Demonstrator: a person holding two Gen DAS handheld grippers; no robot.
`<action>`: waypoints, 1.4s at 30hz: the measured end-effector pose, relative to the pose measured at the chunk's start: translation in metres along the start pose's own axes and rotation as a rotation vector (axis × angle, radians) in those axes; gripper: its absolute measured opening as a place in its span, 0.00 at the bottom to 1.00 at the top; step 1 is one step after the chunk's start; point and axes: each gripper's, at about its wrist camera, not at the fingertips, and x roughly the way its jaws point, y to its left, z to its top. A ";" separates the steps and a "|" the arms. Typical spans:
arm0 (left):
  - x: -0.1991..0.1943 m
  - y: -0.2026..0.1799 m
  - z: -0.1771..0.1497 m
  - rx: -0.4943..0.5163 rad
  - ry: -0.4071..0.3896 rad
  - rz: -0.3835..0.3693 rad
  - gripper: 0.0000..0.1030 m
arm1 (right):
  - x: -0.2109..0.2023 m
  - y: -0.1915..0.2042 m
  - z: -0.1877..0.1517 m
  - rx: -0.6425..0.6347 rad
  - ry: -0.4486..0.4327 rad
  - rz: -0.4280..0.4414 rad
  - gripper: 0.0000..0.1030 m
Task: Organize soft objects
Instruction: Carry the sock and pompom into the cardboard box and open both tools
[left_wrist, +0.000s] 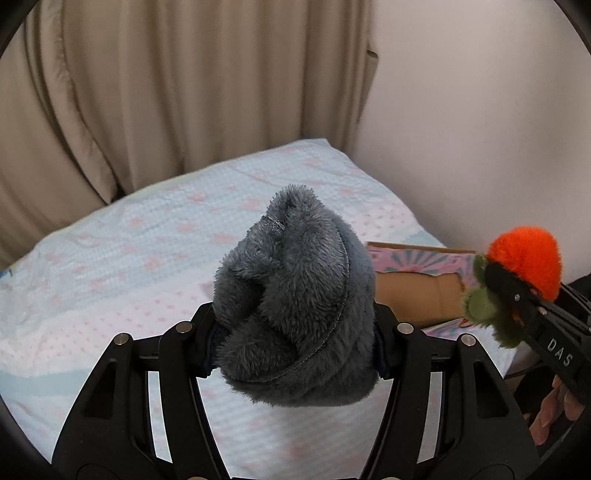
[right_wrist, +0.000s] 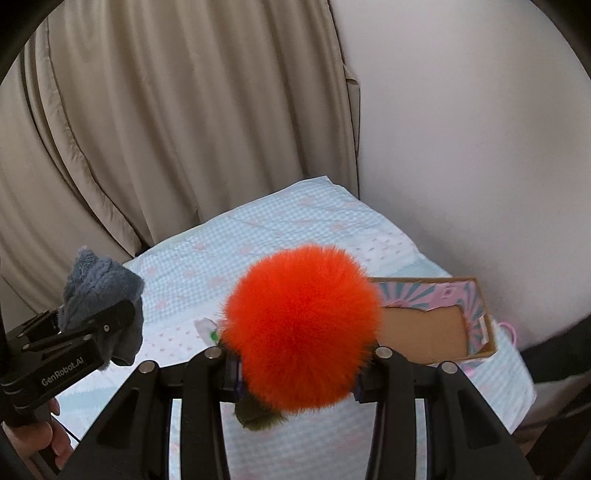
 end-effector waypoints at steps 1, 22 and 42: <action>0.006 -0.018 0.002 -0.004 0.009 -0.006 0.56 | -0.001 -0.013 0.003 -0.008 0.002 0.005 0.36; 0.201 -0.212 0.011 0.060 0.304 -0.006 0.56 | 0.115 -0.220 0.029 -0.025 0.223 0.013 0.36; 0.360 -0.226 -0.018 0.063 0.586 -0.008 0.63 | 0.231 -0.249 -0.043 -0.133 0.430 0.062 0.38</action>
